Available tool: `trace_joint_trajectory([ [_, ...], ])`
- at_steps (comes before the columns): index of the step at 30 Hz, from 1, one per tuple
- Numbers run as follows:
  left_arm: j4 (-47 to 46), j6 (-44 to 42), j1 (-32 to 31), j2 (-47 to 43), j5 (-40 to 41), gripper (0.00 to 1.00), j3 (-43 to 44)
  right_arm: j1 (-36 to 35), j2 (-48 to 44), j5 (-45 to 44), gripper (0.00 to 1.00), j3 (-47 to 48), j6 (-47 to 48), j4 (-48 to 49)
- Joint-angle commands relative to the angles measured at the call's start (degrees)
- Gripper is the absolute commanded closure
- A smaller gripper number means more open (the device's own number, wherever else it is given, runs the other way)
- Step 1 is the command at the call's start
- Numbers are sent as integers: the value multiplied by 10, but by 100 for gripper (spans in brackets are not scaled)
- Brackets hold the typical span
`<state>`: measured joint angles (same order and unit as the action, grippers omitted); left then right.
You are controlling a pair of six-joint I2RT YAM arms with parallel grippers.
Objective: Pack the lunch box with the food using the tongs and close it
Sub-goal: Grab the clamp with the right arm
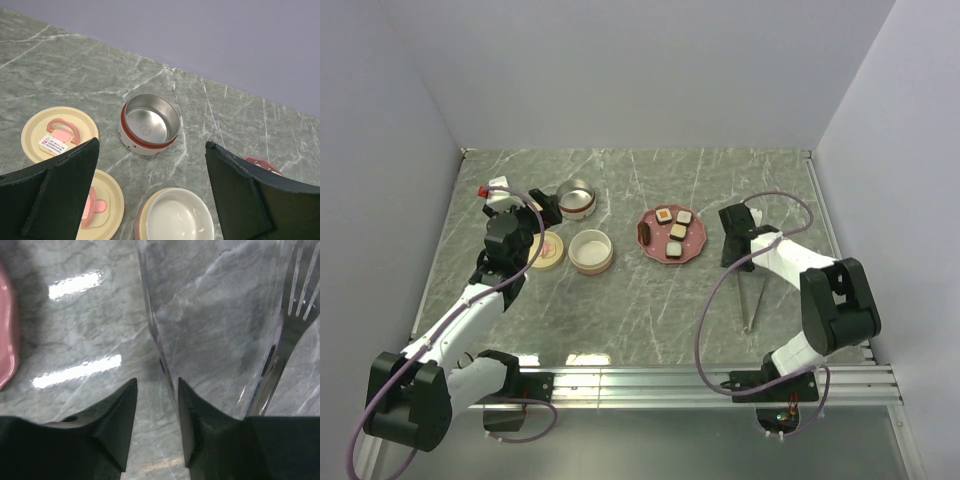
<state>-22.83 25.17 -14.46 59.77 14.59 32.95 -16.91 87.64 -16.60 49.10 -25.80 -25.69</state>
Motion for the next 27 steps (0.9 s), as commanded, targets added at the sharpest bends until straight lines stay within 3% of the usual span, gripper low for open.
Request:
trace_joint_trajectory([
  [1, -20, 1, 0, -15, -8, 6, -3, 16, 26, 17, 60, 37, 15, -15],
  [7, -18, 1, 2, -18, -4, 6, -1, 32, 80, 18, 86, 80, 25, -21],
  [10, -20, 2, 3, -19, -1, 6, -4, 32, 105, 8, 90, 109, 34, -30],
  [20, -21, 4, 7, -11, 1, 6, -3, 33, 222, -5, 96, 262, 75, -49],
  [27, -22, 5, 7, -5, 8, 6, -2, 55, 264, 61, 91, 374, 98, -33],
])
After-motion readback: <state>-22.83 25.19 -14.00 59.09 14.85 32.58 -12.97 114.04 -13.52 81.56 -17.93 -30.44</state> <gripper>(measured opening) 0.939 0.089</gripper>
